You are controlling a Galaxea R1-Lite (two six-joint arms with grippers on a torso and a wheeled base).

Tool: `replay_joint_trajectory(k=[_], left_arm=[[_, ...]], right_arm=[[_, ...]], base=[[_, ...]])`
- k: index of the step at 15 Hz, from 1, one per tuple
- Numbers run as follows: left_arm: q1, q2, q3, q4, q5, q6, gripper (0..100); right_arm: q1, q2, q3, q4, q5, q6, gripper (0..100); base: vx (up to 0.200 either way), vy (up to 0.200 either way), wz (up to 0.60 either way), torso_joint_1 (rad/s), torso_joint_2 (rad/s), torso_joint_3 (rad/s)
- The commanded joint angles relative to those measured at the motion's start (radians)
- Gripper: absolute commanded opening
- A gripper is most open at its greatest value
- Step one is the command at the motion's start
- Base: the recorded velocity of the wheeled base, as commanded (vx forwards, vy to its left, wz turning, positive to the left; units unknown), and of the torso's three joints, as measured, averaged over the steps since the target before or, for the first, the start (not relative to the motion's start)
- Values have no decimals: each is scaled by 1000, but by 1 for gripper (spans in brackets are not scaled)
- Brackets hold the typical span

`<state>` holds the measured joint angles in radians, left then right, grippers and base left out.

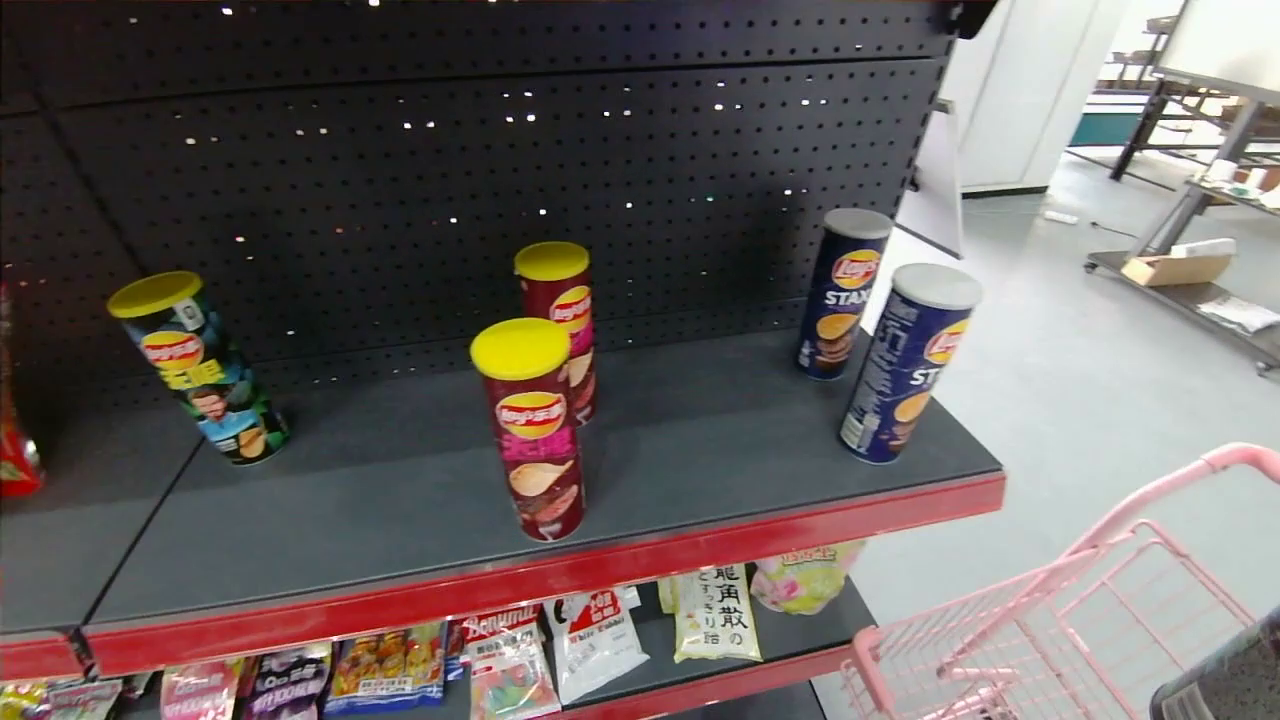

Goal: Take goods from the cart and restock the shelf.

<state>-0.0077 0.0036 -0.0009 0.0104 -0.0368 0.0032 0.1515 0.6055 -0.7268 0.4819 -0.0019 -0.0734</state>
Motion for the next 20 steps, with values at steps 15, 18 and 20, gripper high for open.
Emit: replay_joint_trajectory(k=[15, 18, 20], left_arm=[[0, -1, 1, 0, 0, 1, 100], [0, -1, -1, 0, 0, 1, 100], [0, -1, 1, 0, 0, 1, 100]], right_arm=[[5, -150, 96, -6, 5, 6, 0], [5, -145, 98, -17, 7, 6, 0], [5, -133, 96, -22, 7, 6, 0]], base=[[0, 120, 0, 1, 0, 2], [0, 200, 0, 1, 2, 1], [0, 200, 0, 5, 5, 2]])
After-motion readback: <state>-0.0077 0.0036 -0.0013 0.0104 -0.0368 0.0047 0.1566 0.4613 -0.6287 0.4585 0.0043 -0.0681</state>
